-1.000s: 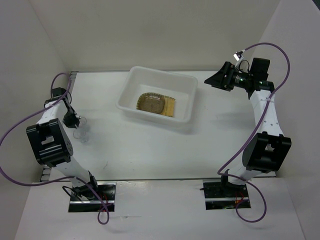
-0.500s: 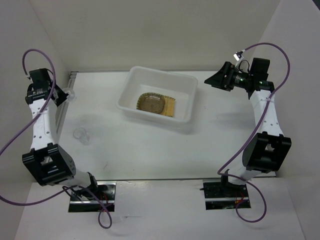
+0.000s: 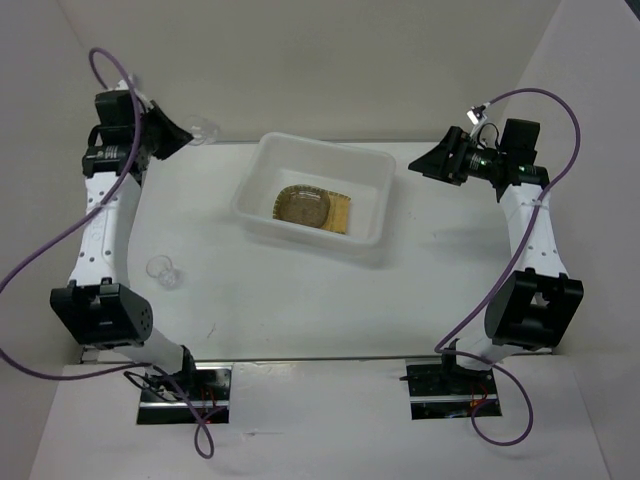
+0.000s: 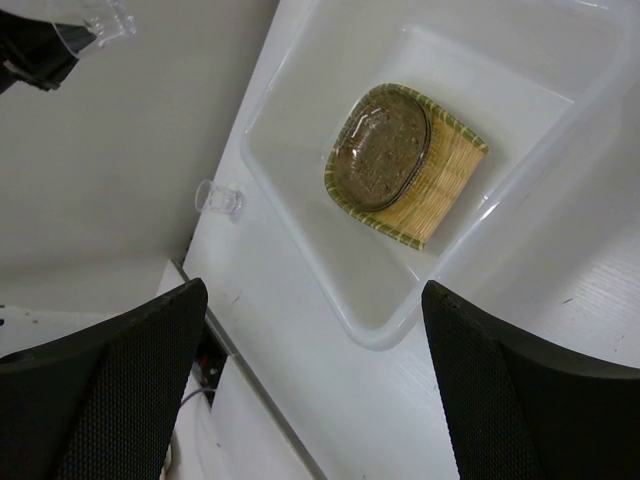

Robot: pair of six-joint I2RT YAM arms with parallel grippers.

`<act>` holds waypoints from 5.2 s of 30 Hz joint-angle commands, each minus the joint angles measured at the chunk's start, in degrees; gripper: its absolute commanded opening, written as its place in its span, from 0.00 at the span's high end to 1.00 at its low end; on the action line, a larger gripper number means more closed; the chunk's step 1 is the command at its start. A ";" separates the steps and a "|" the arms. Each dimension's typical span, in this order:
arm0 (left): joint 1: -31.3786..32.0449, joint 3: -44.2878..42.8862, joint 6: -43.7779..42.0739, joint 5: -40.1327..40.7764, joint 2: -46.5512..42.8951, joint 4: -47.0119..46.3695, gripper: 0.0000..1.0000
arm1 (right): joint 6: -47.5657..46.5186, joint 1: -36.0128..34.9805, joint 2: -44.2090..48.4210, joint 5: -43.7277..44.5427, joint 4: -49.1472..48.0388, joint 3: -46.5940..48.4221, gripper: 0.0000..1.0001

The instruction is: Place the mixed dishes into the plastic bin

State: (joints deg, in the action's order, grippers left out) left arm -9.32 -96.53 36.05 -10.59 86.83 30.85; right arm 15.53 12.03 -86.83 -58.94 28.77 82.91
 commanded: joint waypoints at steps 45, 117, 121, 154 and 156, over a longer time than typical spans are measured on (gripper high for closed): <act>50.10 -44.97 -14.61 9.80 54.23 23.99 0.84 | -2.52 2.91 4.12 3.48 -0.03 0.23 0.08; -2.27 36.24 1.57 24.12 1.42 5.71 0.24 | -1.55 1.85 2.54 1.90 -1.53 -2.94 0.08; -2.28 35.18 0.95 24.12 3.08 5.18 0.36 | -1.55 2.38 2.54 1.90 -1.53 -2.93 0.08; 16.25 -15.86 -6.15 3.74 17.57 4.83 1.00 | -2.70 2.38 3.07 4.18 -1.53 -4.60 0.08; 19.86 -21.99 -7.83 3.21 21.95 5.97 1.00 | -2.70 2.38 3.07 4.71 -1.53 -4.60 0.08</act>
State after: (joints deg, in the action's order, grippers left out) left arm 7.09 -112.31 32.62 -3.20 103.55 36.67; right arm 13.96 14.24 -85.30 -55.18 28.56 78.19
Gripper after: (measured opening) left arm 0.051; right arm 0.921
